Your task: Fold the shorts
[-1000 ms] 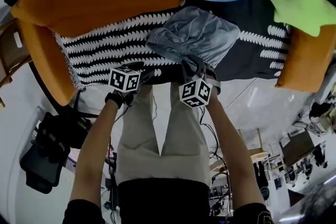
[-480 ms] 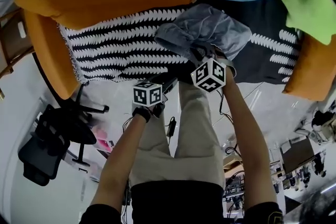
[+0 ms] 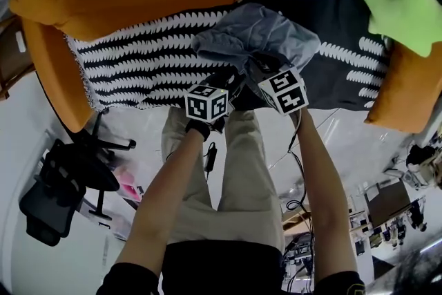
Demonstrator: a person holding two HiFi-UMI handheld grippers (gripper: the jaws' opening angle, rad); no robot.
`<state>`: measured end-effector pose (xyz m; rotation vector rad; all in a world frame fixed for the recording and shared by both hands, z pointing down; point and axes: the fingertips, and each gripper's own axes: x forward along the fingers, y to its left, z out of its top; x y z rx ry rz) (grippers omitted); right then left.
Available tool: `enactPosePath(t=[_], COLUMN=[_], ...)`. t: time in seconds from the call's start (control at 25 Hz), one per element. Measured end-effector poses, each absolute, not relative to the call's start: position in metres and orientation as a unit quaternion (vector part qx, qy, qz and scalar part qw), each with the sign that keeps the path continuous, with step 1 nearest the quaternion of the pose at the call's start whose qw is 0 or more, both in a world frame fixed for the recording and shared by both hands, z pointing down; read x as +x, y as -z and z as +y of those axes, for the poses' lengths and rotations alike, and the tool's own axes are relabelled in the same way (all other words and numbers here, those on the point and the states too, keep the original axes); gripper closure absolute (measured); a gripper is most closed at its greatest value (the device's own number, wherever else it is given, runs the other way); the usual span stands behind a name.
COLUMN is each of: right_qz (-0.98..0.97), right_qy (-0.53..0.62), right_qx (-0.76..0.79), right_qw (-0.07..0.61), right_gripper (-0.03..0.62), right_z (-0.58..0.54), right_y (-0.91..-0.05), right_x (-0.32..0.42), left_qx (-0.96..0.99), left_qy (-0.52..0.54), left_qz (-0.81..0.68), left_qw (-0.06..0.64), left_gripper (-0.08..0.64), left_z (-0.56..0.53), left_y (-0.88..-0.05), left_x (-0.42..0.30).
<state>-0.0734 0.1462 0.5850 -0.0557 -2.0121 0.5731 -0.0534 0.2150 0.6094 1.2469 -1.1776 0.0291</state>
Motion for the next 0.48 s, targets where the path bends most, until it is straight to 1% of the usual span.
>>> enactPosePath(t=[0.08,0.12,0.16,0.28,0.48], right_qz=[-0.834,-0.835,-0.835,-0.834,-0.835], right_qy=[-0.241,-0.245,-0.250,-0.243,-0.165], right_qx=[-0.022,-0.021,-0.022,-0.035,-0.033], right_qw=[0.495,0.493,0.490,0.494,0.524], right_gripper=[0.525,0.523,0.520,0.512,0.520], right_z=[0.142,0.139,0.139,0.148,0.150], right_y=[-0.583,-0.581,-0.580,-0.582,-0.600], right_x=[-0.068,-0.065,-0.062,-0.060,-0.052], left_qx=[0.553,0.556,0.558,0.548,0.490], left_qy=[-0.042,-0.059,-0.073,-0.075,-0.029], left_qz=[-0.518,-0.514,-0.510,-0.504,-0.533], left_qw=[0.651,0.650,0.651,0.663,0.689], left_gripper=[0.395,0.476,0.535,0.537,0.537], left_z=[0.207,0.206,0.207,0.225,0.265], left_y=[-0.616,-0.617,-0.617,-0.610,-0.600], left_x=[-0.048,-0.043,-0.040,-0.043,-0.064])
